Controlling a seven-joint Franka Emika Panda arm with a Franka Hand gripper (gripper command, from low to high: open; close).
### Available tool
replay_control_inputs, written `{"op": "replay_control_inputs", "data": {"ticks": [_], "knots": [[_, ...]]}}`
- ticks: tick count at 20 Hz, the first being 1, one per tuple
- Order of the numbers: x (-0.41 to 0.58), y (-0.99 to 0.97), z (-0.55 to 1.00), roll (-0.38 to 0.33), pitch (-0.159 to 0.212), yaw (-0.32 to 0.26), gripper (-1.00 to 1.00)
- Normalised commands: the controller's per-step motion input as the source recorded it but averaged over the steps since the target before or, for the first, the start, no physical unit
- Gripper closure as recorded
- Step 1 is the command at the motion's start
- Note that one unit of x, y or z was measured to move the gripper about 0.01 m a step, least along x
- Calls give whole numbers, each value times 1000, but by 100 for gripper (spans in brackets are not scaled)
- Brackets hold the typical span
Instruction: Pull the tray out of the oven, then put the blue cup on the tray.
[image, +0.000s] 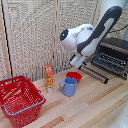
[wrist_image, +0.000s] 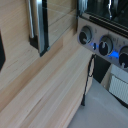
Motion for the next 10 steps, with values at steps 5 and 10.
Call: {"op": "replay_control_inputs", "data": {"ticks": [5, 10], "knots": [[42, -393, 8, -199, -114, 103, -100], [187, -622, 119, -183, -147, 3, -100]]}}
